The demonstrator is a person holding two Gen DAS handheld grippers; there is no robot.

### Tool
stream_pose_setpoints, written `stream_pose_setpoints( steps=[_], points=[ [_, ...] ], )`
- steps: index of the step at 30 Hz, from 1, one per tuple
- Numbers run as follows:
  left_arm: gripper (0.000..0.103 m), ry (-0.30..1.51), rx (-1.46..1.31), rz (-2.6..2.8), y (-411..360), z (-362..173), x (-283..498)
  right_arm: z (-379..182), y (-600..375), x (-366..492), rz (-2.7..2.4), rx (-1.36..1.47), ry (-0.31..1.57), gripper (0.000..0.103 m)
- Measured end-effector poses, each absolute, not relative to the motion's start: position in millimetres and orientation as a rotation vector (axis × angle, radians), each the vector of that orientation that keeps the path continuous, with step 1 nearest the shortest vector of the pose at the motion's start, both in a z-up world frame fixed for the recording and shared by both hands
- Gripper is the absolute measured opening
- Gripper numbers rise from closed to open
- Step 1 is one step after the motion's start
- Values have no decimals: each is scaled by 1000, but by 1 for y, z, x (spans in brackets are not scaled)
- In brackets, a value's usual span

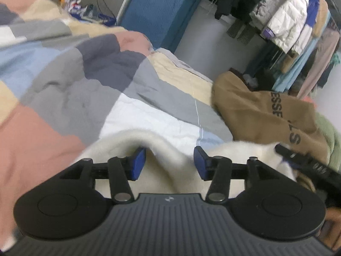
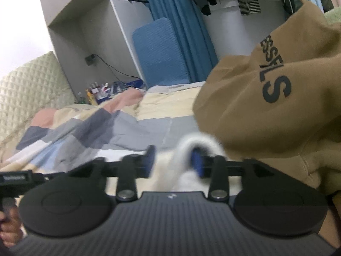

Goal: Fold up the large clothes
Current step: 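Lower the sweater onto the quilt and open both grippers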

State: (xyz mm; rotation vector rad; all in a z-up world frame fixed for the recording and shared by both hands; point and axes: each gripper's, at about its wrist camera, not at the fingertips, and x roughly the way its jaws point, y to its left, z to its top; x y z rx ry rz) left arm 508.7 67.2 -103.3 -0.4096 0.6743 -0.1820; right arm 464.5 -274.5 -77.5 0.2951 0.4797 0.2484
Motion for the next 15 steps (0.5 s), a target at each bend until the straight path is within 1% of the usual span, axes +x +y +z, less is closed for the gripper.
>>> stream_pose_setpoints(
  steps=[8, 15],
  points=[
    [56, 630, -356, -212, 55, -49, 421, -24, -266, 390, 279, 277, 414, 50],
    [56, 599, -315, -258, 39, -24, 318, 15, -265, 292, 268, 257, 365, 50]
  ],
)
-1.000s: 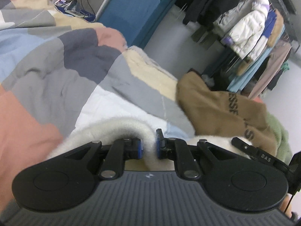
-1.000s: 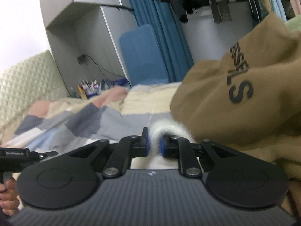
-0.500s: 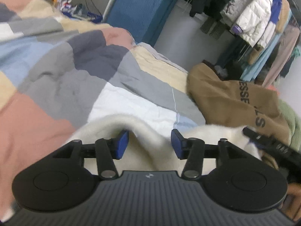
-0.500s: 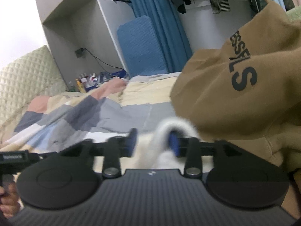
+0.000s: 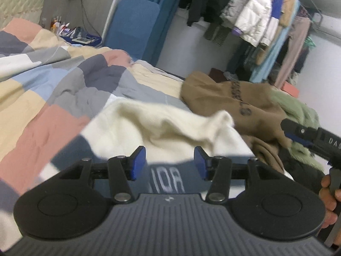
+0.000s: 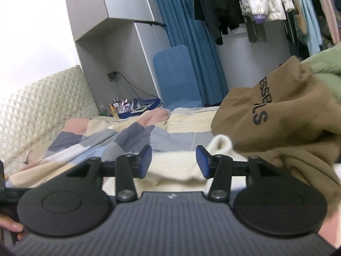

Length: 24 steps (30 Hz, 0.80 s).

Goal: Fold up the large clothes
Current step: 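Lower the sweater onto the quilt and open both grippers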

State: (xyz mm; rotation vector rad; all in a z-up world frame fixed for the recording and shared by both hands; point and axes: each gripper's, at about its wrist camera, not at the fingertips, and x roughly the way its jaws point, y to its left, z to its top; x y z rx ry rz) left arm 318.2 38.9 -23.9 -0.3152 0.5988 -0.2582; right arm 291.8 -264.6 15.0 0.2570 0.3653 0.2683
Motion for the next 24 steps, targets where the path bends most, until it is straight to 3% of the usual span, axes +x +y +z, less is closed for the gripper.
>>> stream_pose_setpoints(
  steps=[6, 13, 15, 18, 24],
  points=[
    [56, 594, -313, -292, 27, -23, 227, 27, -268, 211, 221, 263, 403, 50],
    [56, 622, -358, -307, 15, -54, 160, 0, -265, 145, 187, 279, 545, 50],
    [56, 641, -356, -307, 10, -65, 148, -15, -261, 135, 179, 280, 599, 50],
    [56, 676, -350, -302, 7, -81, 143, -43, -251, 127, 181, 280, 678, 62],
    [56, 728, -361, -294, 13, -100, 155, -100, -220, 133, 225, 198, 861, 61]
  ],
)
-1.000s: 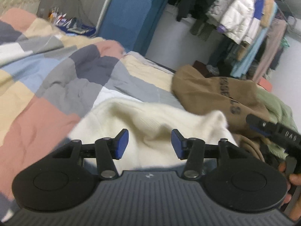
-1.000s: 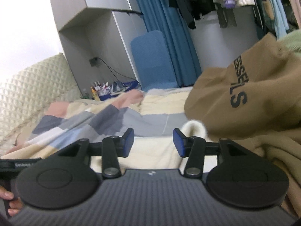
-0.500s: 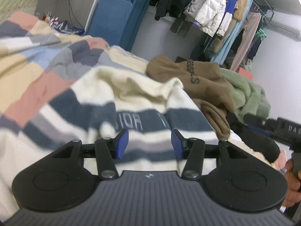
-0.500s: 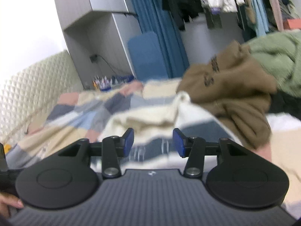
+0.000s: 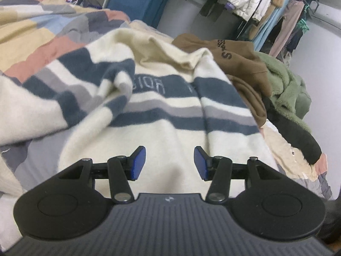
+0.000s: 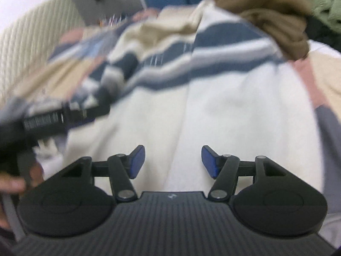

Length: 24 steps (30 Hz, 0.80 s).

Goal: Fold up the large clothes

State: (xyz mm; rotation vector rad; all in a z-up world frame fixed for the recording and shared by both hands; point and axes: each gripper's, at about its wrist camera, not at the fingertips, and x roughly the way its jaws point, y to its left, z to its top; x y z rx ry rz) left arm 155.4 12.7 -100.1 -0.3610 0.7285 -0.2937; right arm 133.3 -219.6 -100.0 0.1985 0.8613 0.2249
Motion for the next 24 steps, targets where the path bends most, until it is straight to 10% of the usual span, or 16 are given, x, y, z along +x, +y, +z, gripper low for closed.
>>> stream_pose_setpoints(
  steps=[5, 10, 24],
  points=[
    [56, 764, -399, -293, 23, -110, 170, -126, -195, 141, 182, 3, 889, 55],
    [56, 733, -456, -258, 43, -104, 173, -122, -206, 143, 107, -17, 886, 10],
    [59, 529, -428, 92, 169, -54, 166, -36, -321, 161, -149, 142, 664, 7]
  ],
)
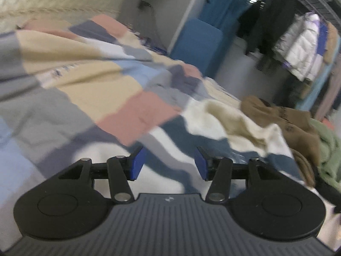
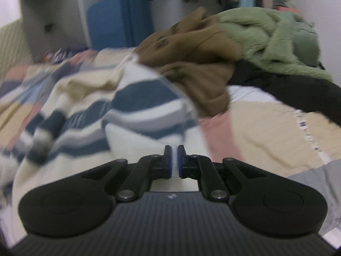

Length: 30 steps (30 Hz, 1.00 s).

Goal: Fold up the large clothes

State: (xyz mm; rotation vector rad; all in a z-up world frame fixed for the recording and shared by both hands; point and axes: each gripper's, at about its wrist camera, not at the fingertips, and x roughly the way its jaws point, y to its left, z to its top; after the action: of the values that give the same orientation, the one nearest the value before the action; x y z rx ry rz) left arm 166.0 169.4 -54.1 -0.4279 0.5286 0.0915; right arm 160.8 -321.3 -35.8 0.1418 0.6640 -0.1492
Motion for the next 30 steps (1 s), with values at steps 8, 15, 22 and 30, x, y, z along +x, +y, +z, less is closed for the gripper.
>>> stream_pose_setpoints(
  steps=[8, 15, 22, 30],
  points=[
    [70, 529, -369, 235, 195, -53, 161, -7, -396, 180, -325, 66, 560, 7],
    [71, 604, -258, 328, 182, -77, 164, -11, -467, 214, -482, -12, 561, 7],
    [53, 736, -367, 399, 205, -112, 171, -38, -512, 231, -542, 15, 617, 2],
    [16, 704, -400, 403, 228, -89, 173, -62, -522, 219, -453, 142, 675, 2]
  ],
)
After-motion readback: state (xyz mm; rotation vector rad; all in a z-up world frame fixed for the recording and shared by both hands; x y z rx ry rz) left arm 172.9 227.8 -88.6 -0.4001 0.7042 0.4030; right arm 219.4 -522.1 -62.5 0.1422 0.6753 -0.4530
